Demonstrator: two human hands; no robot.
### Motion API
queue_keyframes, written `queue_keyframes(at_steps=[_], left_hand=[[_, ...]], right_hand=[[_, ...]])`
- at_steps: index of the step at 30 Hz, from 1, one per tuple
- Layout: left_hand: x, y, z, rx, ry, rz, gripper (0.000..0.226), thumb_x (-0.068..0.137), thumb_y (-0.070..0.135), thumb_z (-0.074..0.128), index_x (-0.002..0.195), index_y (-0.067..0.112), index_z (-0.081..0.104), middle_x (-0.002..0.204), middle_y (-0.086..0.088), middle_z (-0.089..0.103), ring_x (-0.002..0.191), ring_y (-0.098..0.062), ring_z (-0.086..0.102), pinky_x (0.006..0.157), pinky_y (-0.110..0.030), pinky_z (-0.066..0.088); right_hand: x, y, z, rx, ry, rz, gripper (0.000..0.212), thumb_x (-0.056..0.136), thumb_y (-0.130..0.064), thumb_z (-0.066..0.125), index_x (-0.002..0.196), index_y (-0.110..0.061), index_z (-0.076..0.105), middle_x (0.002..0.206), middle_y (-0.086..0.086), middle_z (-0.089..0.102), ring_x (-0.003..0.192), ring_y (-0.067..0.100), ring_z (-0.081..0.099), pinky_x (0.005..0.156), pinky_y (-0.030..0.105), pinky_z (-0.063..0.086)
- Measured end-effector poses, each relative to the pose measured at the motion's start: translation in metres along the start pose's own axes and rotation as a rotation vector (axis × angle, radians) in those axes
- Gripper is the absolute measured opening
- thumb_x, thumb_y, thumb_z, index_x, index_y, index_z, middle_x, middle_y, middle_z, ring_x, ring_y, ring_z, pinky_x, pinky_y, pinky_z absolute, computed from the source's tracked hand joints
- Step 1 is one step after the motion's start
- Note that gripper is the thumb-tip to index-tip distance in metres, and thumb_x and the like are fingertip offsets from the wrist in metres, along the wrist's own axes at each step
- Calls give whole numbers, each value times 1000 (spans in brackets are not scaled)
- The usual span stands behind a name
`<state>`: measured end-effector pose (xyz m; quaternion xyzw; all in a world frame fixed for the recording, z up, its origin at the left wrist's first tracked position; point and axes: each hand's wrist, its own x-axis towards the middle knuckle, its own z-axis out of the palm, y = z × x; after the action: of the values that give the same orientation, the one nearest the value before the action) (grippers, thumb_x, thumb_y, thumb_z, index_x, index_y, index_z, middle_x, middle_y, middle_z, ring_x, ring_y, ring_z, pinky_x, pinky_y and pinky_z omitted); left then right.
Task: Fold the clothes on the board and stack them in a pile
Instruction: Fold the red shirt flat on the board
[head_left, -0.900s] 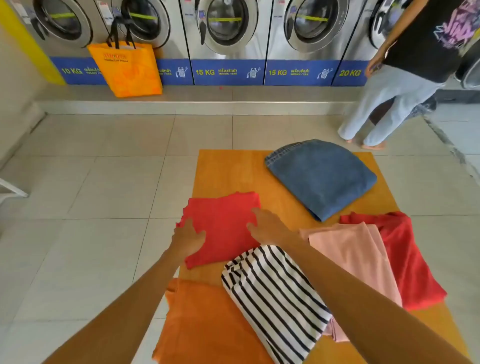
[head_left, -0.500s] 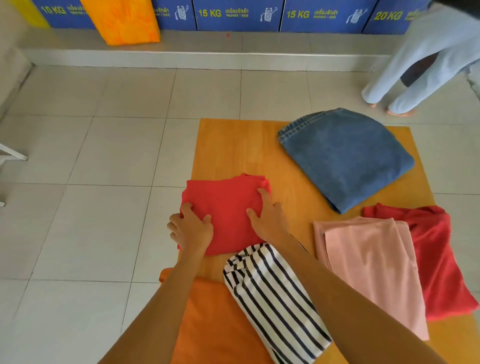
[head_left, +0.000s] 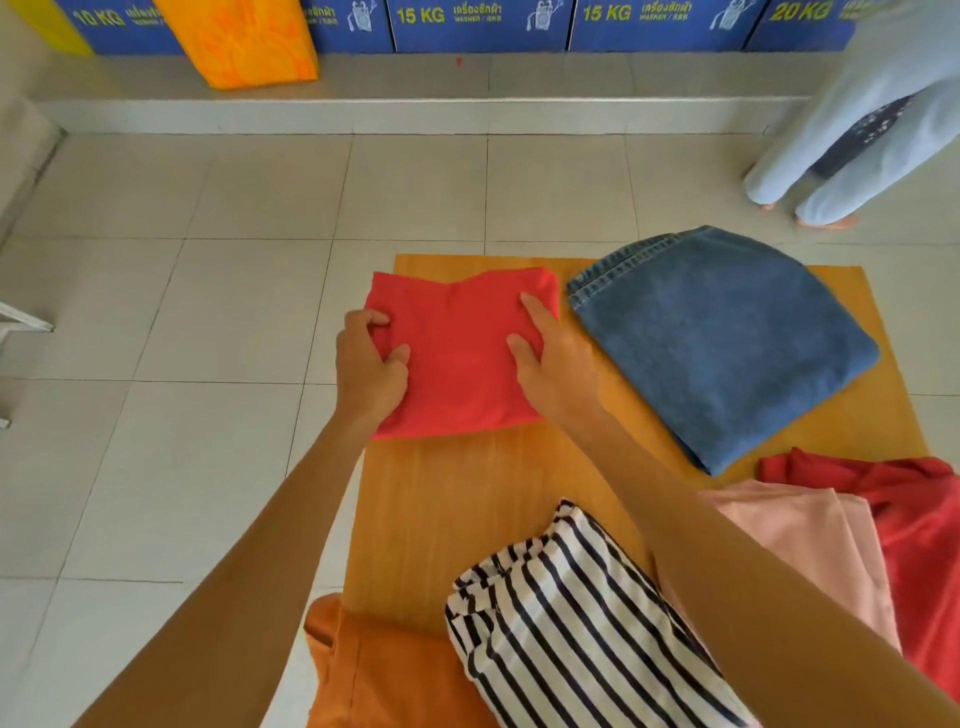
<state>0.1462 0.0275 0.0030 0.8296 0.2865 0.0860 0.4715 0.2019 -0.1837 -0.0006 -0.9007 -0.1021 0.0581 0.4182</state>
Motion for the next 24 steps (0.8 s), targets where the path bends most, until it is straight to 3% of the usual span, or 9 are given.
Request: queue_keyframes(at_steps=[5,10,16,20,24], left_hand=[[66,30,20,31,3,116,39,86,5,64,120,17,47,127,-7,50,106,-17,53,86,-24,45],[103,5,49,124,-61,-14,39,89,5,63,124,15,50,125,-6,53,106,-20,54,86,-27,44],[108,-19,61,171,-15,2,37,90,12,65,123,22,51,116,-2,52,103,-19,54,83,-27,40],[92,-10,57,188,-3,-45,57,89,14,66,139,23,39,129,-13,47,106,-23,53,86,-30,44],[41,-8,41,202,-13,-39,79,82,16,72,146,27,26,135,-15,42,117,-31,50,86,-39,52]], right_hand=[[67,2,-4,-127,39,25,55,101,-36,47,153,-32,31,132,10,60,115,33,59,90,48,52],[92,24,13,-293,-69,82,55,103,-36,43,154,-29,25,125,15,59,109,35,61,86,52,54],[96,41,33,-327,-169,231,60,104,-40,39,157,-33,12,142,21,44,117,39,57,91,53,48],[98,38,24,-284,-227,248,63,102,-43,40,157,-36,10,147,20,41,125,40,52,97,56,47],[67,32,11,-240,-253,252,79,96,-48,53,157,-33,6,150,24,32,123,40,52,95,51,50]])
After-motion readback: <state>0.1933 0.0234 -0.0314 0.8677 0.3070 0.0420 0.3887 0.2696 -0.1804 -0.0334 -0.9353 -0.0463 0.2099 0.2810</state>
